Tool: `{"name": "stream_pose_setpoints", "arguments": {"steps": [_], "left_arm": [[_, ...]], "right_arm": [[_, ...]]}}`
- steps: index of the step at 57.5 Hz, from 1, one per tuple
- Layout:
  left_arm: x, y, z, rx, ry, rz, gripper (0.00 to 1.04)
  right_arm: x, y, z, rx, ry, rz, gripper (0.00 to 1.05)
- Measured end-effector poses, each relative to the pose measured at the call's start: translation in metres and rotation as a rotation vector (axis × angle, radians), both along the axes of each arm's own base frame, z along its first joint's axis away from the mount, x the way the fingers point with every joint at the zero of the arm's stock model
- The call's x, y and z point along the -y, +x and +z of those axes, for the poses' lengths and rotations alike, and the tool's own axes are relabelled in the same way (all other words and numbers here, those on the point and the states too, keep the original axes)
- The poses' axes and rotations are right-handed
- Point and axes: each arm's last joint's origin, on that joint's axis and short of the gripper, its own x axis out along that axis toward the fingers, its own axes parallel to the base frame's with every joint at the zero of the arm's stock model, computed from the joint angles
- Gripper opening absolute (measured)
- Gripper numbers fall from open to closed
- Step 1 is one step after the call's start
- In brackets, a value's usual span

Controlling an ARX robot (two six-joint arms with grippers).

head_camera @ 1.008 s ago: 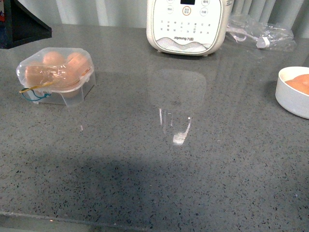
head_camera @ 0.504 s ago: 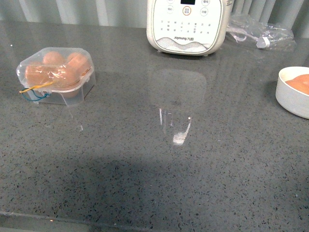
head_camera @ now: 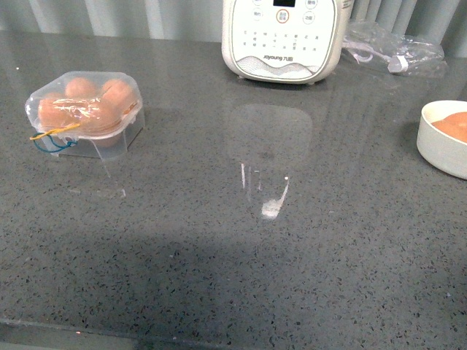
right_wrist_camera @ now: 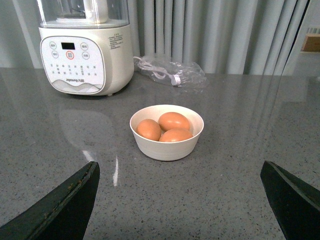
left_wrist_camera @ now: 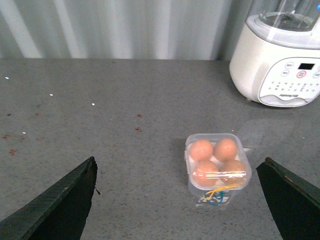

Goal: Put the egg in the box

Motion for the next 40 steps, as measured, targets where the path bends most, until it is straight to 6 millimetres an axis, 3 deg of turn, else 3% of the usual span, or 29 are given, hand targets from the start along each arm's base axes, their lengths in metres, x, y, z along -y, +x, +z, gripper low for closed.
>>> {"name": "stream_pose_setpoints", "arguments": {"steps": [11, 33, 40], "left_arm": [[-0.007, -0.015, -0.014, -0.039, 0.016, 0.039, 0.98], [-0.004, -0.028, -0.009, -0.006, 0.068, 0.041, 0.98], [0.002, -0.03, -0.024, 0.122, 0.03, 0.122, 0.82]], "right_arm": [[0.0, 0.0, 0.0, 0.0, 0.0, 0.0, 0.97], [0.0, 0.0, 0.0, 0.0, 0.0, 0.0, 0.97], [0.0, 0.0, 0.0, 0.0, 0.0, 0.0, 0.97]]}}
